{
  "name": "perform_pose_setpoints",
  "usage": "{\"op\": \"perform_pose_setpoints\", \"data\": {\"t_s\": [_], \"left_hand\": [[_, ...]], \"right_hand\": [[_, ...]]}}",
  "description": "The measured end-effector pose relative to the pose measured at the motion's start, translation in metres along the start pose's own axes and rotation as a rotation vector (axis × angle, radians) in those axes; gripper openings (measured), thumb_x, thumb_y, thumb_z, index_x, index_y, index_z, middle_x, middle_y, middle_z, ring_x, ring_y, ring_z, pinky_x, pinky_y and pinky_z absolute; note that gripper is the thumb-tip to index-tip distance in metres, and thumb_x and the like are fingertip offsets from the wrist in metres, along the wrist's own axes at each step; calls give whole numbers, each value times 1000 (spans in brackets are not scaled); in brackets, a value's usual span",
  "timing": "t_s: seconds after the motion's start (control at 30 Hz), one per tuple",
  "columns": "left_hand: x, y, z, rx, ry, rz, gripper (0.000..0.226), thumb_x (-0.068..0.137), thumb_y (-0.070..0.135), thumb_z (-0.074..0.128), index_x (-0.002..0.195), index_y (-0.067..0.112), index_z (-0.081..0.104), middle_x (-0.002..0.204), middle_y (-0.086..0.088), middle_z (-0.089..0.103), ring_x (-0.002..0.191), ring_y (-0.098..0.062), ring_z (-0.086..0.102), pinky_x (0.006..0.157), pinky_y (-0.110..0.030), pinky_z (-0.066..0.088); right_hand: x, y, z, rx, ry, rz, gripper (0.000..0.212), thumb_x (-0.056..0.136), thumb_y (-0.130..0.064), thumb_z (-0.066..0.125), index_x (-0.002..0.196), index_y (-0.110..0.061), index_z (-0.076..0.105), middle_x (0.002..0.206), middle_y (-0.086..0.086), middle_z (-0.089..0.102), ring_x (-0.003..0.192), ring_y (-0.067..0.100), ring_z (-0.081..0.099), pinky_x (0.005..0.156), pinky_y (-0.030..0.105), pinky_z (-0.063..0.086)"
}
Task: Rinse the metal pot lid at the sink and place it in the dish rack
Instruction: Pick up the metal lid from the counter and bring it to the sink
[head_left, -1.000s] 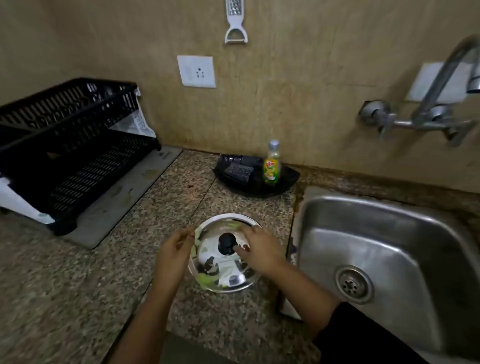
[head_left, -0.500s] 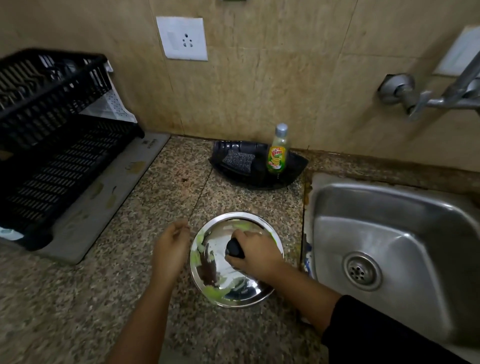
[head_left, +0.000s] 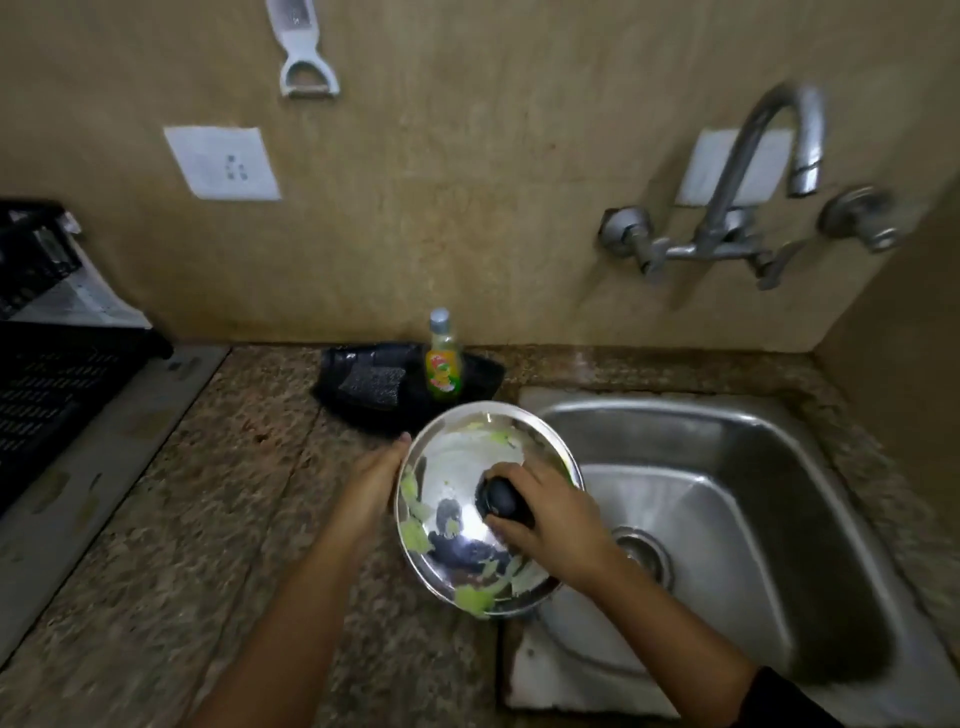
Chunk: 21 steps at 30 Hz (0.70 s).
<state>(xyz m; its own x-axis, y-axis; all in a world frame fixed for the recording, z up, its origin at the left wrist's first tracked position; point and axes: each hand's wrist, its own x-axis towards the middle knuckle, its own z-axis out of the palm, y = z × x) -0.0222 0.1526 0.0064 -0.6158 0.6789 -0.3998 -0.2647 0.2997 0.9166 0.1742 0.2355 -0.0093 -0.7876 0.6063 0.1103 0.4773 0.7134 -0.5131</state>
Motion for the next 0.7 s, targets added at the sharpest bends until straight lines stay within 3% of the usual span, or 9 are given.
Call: {"op": "perform_pose_setpoints", "data": {"t_s": [0.07,0.2,0.4,0.5,0.57,0.63,0.7], "left_hand": [[1,8,44,-47,-93,3,24,94,25,56,78,13,70,72,-7,71,60,-16,67,66,-30,49],[-8,17,127,-42,-165,20,21,95,21,54,84,10,69,80,-12,70,73,-28,65,70,-34,50],[-18,19,211,-68,-82,113,27,90,22,62,85,-2,72,86,-25,71,77,-33,67,75,-44,53],[-22,29,246,-46,-21,210,27,92,18,60,70,5,68,69,-13,66,61,-21,61,66,-31,48],[-24,42,262,-37,-2,250,27,93,17,58,68,7,65,67,-9,63,60,-20,58,62,-28,45],[-20,54,272,-5,13,296,27,92,17,58,67,9,65,68,-9,64,63,-21,58,61,-28,46],[-13,64,275,23,9,327,27,92,19,59,68,9,66,70,-11,66,67,-25,60,65,-31,47]], "right_hand": [[-7,30,-25,-18,11,29,47,84,-45,62,127,-33,47,124,-3,54,113,18,52,83,34,48],[-23,86,-71,-68,41,41,47,83,-43,64,126,-33,47,125,-6,53,114,16,50,83,30,46],[-43,144,-125,-43,67,110,48,81,-45,65,125,-37,47,126,-12,51,113,10,50,82,27,47],[-41,168,-155,150,-22,186,50,73,-43,72,117,-39,47,121,-14,57,108,8,57,88,34,51],[-34,185,-176,281,-74,278,45,73,-38,75,112,-28,54,109,-6,65,101,14,62,89,39,52],[-21,199,-201,375,27,410,34,81,-32,73,110,-19,62,104,-1,66,99,18,62,90,35,51],[-3,207,-223,478,254,517,35,88,-34,64,117,-15,61,112,4,66,104,23,61,92,38,50]]}}
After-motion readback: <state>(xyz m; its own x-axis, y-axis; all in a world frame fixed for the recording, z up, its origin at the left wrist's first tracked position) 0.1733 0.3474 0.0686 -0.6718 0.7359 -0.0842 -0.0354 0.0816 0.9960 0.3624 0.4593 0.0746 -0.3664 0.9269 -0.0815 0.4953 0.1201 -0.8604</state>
